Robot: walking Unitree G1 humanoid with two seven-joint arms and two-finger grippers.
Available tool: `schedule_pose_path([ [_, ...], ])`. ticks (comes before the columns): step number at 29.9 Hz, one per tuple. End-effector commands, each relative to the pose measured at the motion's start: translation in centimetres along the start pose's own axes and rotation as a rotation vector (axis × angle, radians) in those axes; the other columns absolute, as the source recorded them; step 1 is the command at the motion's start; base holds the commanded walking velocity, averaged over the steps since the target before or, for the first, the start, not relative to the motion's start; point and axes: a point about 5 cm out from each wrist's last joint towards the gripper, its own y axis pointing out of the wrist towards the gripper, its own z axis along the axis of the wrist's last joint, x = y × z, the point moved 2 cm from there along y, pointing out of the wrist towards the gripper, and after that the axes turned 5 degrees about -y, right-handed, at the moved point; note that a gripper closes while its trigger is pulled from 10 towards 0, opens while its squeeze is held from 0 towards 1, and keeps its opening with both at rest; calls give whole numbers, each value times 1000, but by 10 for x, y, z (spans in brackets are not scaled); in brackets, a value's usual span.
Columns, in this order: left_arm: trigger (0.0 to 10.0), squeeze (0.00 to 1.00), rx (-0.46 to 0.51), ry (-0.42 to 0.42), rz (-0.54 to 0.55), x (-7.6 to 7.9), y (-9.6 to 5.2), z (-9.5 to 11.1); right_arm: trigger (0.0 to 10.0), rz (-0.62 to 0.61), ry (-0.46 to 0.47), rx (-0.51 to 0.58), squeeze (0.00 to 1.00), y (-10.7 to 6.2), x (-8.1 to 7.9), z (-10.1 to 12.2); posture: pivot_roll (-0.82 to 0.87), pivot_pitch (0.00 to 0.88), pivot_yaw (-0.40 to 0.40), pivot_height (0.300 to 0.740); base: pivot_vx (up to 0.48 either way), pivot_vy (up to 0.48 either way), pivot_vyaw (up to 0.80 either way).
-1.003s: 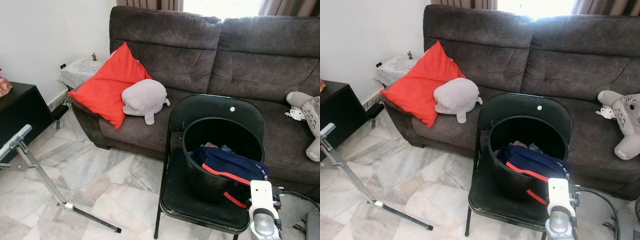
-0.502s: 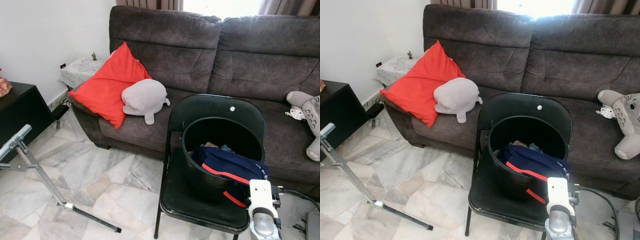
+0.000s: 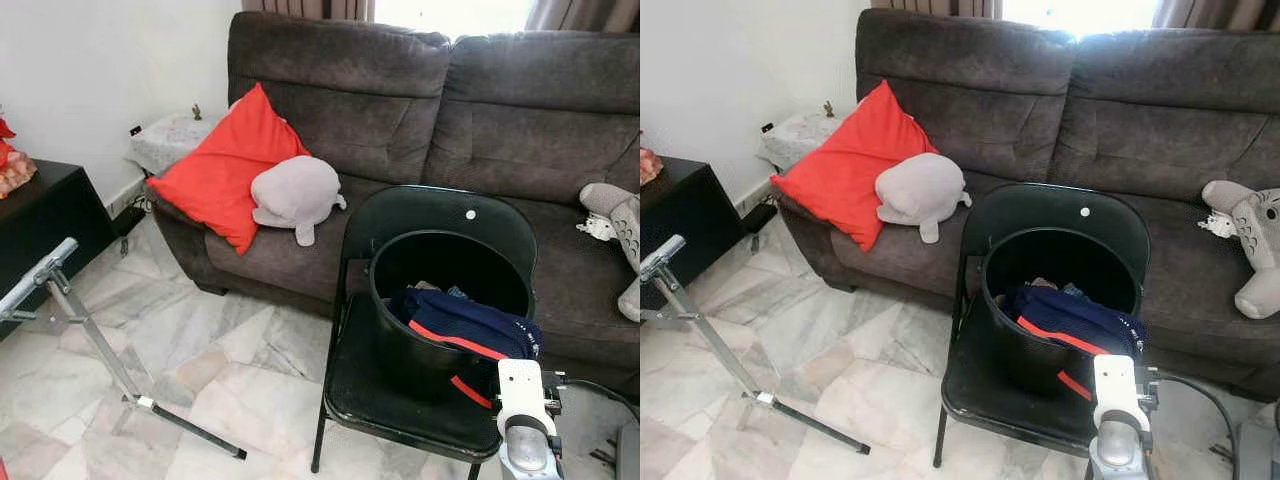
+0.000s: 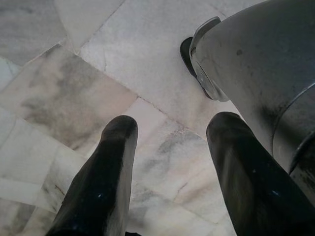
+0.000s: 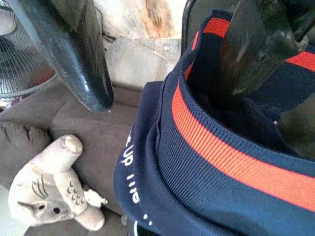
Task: Hang hanger
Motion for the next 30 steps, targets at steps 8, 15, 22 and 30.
schedule_pose_path([
  [8, 10000, 0, -22, 16, 1, -1, -1, -8, 10000, -9, -5, -2, 0, 3, 4, 2, 53, 30, 58, 687, 0, 0, 0],
  [15, 10000, 0, -7, -7, -1, -1, -1, -7, 10000, 2, 2, 0, 0, 2, 3, 2, 51, 28, 58, 687, 0, 0, 0],
  [22, 10000, 0, -12, 1, -1, 0, -1, -7, 10000, 2, 5, -4, 0, 2, 2, 1, 51, 28, 58, 687, 0, 0, 0],
  [30, 10000, 0, -6, -10, -4, 0, -1, -7, 10000, -2, 6, -10, 0, 1, 2, 0, 52, 29, 56, 687, 147, 0, 0],
])
